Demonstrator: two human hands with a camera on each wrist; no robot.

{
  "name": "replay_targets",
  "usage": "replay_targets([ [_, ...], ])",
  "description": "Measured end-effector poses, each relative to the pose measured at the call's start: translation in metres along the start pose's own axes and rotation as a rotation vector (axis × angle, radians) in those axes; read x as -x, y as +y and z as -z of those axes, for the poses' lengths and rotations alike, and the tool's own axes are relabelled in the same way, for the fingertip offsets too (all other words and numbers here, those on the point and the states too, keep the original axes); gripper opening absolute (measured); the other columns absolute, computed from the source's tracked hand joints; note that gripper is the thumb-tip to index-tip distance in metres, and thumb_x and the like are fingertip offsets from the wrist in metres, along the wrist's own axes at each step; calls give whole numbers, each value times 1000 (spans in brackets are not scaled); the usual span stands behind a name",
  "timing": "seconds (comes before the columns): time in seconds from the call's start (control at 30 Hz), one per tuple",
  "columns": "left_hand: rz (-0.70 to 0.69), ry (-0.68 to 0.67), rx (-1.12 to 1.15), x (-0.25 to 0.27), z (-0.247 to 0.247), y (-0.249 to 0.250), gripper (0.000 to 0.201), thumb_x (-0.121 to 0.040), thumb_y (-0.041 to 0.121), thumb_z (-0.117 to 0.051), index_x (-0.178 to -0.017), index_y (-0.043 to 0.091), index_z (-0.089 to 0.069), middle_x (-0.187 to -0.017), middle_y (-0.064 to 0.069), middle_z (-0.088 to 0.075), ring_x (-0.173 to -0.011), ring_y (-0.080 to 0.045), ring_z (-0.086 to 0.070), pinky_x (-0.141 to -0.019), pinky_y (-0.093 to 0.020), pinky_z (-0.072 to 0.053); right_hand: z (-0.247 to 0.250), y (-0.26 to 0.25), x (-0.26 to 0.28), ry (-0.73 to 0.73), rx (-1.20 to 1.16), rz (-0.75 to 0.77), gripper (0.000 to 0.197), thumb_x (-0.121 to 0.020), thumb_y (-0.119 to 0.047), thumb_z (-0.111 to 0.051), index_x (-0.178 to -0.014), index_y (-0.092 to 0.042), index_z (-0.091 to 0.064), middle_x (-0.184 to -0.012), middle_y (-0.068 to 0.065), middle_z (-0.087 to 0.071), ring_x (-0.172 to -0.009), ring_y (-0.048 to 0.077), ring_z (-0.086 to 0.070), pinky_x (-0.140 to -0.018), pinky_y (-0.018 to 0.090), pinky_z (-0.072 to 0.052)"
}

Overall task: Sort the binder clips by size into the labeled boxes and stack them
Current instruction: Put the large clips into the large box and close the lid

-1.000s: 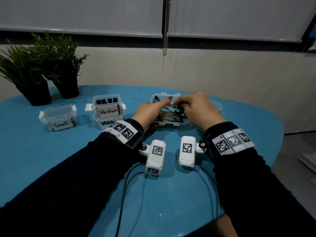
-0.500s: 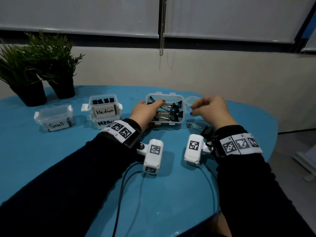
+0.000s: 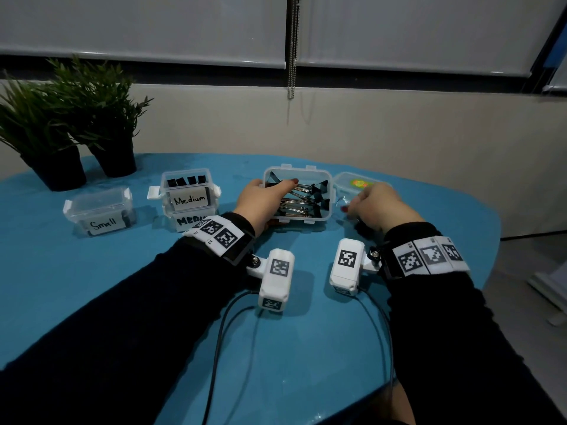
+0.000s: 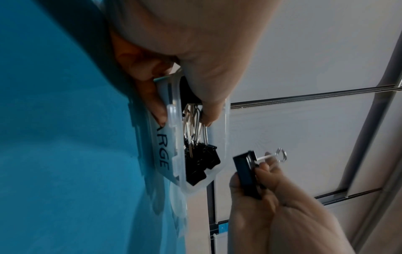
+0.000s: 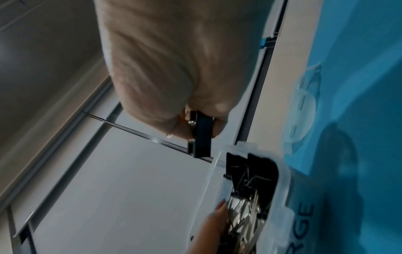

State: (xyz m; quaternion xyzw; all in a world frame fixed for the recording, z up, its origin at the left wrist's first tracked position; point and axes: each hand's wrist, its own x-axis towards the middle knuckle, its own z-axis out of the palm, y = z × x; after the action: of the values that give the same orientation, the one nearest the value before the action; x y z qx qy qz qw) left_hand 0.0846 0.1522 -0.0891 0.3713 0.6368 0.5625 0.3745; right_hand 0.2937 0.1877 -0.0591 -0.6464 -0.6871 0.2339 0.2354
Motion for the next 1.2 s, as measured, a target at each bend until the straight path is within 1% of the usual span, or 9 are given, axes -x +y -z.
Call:
replay_targets([
  [0.07, -6, 1, -2, -1, 0, -1, 91, -49, 69, -80, -125, 21, -61, -113, -2, -72, -99, -26, -72, -90, -45, -58, -1, -3, -4, 230, -243, 32, 9, -94, -16, -62, -100, -16, -68, -104, 10, -72, -88, 24, -66, -79, 37, -57],
  [0.13, 1, -2, 10, -2, 0, -2, 89, -47, 68, -81, -121, 22, -63, -109, -2, -74, -96, -26, -73, -89, -47, -59, -2, -9, -4, 372, -478, 151, 18, -96, -10, -54, -110, -17, -63, -94, 0, -67, -91, 23, -67, -84, 39, -58],
  [0.27, -9, -5, 34, -4, 0, -3, 75, -48, 64, -83, -107, 21, -67, -98, -3, -77, -88, -25, -75, -83, -47, -61, -12, -31, 8, 214, -837, 488, 41, -94, 6, -46, -128, -16, -53, -96, -3, -54, -93, 13, -56, -91, 34, -56],
  [0.33, -14, 6, 24, -5, -1, -3, 73, -48, 65, -83, -105, 22, -67, -96, -3, -77, -86, -25, -75, -81, -48, -62, -18, -34, 8, 149, -769, 618, 50, -88, 10, -45, -128, -18, -55, -99, -2, -53, -94, 10, -54, -97, 38, -55],
  [0.47, -25, 9, 37, -5, -2, -4, 76, -46, 64, -83, -106, 20, -68, -94, -4, -78, -83, -27, -76, -79, -50, -62, -24, -35, 5, 152, -649, 722, 43, -81, 14, -65, -112, -16, -69, -114, 15, -60, -101, 17, -64, -96, 32, -56],
  [0.6, -53, 25, 31, -7, -3, -4, 78, -45, 67, -83, -106, 20, -68, -95, -3, -77, -86, -26, -76, -84, -47, -61, -28, -33, -1, 254, -582, 787, 28, -74, 11, -77, -89, -12, -75, -99, 6, -61, -90, 14, -66, -88, 23, -55],
  [0.83, -100, 34, 15, -3, -5, -1, 62, -55, 56, -84, -101, 18, -68, -92, -3, -77, -83, -23, -75, -85, -47, -61, -27, -38, 5, 416, -340, 888, 19, -73, 7, -76, -85, -6, -80, -92, 6, -66, -83, 16, -64, -78, 20, -53],
  [0.93, -115, 58, -18, -2, -6, 0, 49, -62, 51, -83, -97, 20, -68, -88, 0, -77, -79, -20, -75, -81, -45, -62, -27, -41, 6, 422, -285, 883, 22, -72, 10, -71, -86, -4, -80, -92, 10, -66, -83, 16, -62, -77, 19, -52],
  [1.2, -147, 75, -99, 1, -7, 2, 49, -61, 58, -79, -93, 23, -68, -85, 4, -75, -80, -17, -72, -80, -42, -61, -25, -45, 3, 426, -193, 742, 18, -78, 5, -72, -91, -5, -80, -91, 8, -63, -81, 17, -58, -75, 24, -49],
])
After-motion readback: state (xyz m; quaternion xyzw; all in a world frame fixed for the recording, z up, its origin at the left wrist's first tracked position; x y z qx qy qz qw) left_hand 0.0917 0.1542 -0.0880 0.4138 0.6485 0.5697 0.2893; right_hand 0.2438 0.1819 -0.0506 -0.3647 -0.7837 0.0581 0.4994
